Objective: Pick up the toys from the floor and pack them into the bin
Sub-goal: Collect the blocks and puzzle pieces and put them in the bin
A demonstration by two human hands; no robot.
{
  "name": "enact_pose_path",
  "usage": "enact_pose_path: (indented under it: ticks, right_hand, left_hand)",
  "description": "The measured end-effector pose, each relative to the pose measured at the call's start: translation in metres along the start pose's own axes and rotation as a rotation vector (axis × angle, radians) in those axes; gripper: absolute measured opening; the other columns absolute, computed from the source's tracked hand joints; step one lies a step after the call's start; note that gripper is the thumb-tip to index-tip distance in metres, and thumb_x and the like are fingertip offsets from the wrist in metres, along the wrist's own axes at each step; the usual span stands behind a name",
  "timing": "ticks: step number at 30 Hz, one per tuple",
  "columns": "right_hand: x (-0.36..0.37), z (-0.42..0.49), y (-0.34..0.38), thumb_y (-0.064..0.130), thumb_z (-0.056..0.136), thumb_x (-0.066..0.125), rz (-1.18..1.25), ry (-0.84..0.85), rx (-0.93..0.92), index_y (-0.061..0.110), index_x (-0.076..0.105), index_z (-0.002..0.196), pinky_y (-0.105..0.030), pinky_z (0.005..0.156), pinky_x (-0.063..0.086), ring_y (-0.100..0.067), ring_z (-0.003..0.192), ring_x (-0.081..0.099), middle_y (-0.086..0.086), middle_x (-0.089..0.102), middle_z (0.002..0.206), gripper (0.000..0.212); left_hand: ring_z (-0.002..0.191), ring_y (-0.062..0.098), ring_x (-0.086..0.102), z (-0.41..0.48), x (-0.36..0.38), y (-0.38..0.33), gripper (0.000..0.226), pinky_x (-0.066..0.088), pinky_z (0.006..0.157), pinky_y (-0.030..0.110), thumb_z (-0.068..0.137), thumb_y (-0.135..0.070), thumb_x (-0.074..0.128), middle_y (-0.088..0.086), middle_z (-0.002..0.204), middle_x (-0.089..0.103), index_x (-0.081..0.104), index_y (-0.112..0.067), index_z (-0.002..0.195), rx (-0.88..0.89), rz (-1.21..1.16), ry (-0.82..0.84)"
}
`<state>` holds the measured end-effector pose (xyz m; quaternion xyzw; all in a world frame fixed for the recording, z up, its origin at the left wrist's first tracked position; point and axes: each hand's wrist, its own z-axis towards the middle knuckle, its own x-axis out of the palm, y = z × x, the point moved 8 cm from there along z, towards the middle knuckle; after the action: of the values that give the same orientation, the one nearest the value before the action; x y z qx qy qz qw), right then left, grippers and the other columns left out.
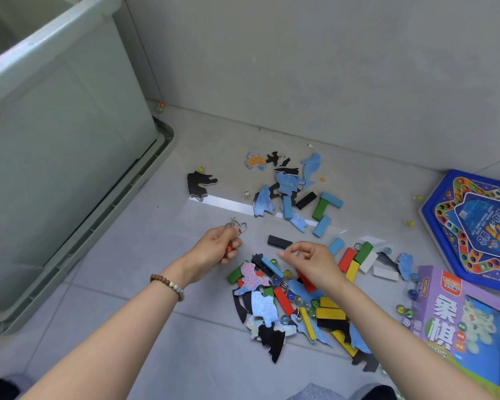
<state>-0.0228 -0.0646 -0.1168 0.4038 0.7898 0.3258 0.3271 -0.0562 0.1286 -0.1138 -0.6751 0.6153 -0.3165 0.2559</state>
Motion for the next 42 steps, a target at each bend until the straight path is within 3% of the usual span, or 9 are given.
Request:
enact_pose_path:
  ticks: [8,14,18,24,30,34,38,40,42]
  right_hand:
    - [0.022,-0.002,-0.006,0.037,0.076,0.074,-0.494,-0.001,-0.068,0.023,0.063,0.084,-0.027,0.053,0.033,-0.006,0.041,0.033,0.006,0.039,0.043,0.019]
    - [0.025,-0.004,0.008,0.018,0.090,0.060,0.184,0.108,0.118,0.014,0.056,0.074,-0.015,0.041,0.027,-0.007,0.039,0.027,0.008,0.032,0.045,0.017]
    - [0.034,-0.006,0.037,0.024,0.095,0.045,0.359,0.174,0.156,0.017,0.039,0.068,-0.020,0.041,0.017,-0.010,0.043,0.019,0.004,0.025,0.050,0.029]
    - [0.030,-0.018,0.177,0.031,0.098,0.040,0.208,0.160,-0.082,0.013,0.048,0.079,-0.015,0.037,0.015,-0.007,0.036,0.018,0.002,0.029,0.049,0.027]
    - [0.072,-0.059,0.358,0.034,0.097,0.045,0.119,0.197,-0.376,0.016,0.059,0.079,-0.014,0.035,0.017,-0.005,0.035,0.020,0.005,0.036,0.048,0.029]
    - [0.147,-0.085,0.436,0.030,0.097,0.047,0.046,0.341,-0.444,0.013,0.064,0.087,-0.014,0.036,0.022,-0.004,0.036,0.025,0.005,0.040,0.053,0.026]
    - [0.236,-0.091,0.457,0.010,0.097,0.047,0.059,0.474,-0.261,-0.006,0.055,0.119,-0.012,0.039,0.035,-0.009,0.051,0.041,-0.006,0.053,0.073,0.029]
    - [0.266,-0.083,0.446,0.005,0.097,0.044,0.129,0.487,-0.116,-0.008,0.046,0.125,-0.019,0.059,0.053,-0.019,0.076,0.058,-0.016,0.056,0.101,0.031]
    - [0.280,-0.065,0.436,0.005,0.095,0.048,0.150,0.440,-0.074,0.002,0.049,0.121,-0.028,0.077,0.053,-0.025,0.106,0.052,-0.015,0.045,0.120,0.026]
  left_hand:
    - [0.050,0.010,0.036,0.002,-0.003,-0.004,0.020,0.027,0.046,0.019,0.097,-0.011,0.032,-0.002,0.064,0.043,0.042,-0.015,0.081,0.019,-0.023,-0.033]
    - [0.053,0.013,0.042,-0.002,-0.027,0.006,0.020,0.036,0.042,0.018,0.095,-0.010,0.040,0.003,0.075,0.051,0.050,-0.012,0.078,-0.039,-0.236,-0.157]
    - [0.053,0.008,0.045,-0.016,-0.040,-0.015,0.019,0.040,0.044,0.014,0.099,-0.017,0.041,0.000,0.073,0.051,0.056,-0.012,0.087,-0.023,-0.276,-0.161]
    - [0.039,0.007,0.027,-0.086,-0.080,-0.151,0.040,0.019,0.039,0.015,0.097,-0.043,0.041,-0.006,0.051,0.038,0.045,-0.018,0.067,0.212,0.042,-0.234]
    - [0.035,0.005,0.027,-0.223,-0.163,-0.280,0.046,0.022,0.036,0.014,0.099,-0.038,0.037,-0.006,0.045,0.037,0.045,-0.014,0.061,0.550,0.218,-0.451]
    - [0.037,0.006,0.028,-0.282,-0.240,-0.290,0.044,0.023,0.037,0.016,0.099,-0.035,0.042,-0.006,0.048,0.037,0.047,-0.014,0.060,0.586,0.206,-0.582]
    - [0.058,0.009,0.046,-0.292,-0.317,-0.230,0.023,0.043,0.050,0.018,0.098,-0.022,0.047,0.005,0.077,0.058,0.067,-0.012,0.090,0.398,0.166,-0.712]
    - [0.085,0.018,0.059,-0.288,-0.341,-0.198,0.029,0.054,0.071,0.024,0.098,-0.012,0.047,0.015,0.115,0.060,0.055,-0.003,0.124,0.327,-0.010,-0.715]
    - [0.118,0.027,0.053,-0.291,-0.361,-0.178,0.046,0.046,0.098,0.037,0.096,-0.010,0.049,0.018,0.140,0.045,0.037,-0.002,0.140,0.289,-0.061,-0.776]
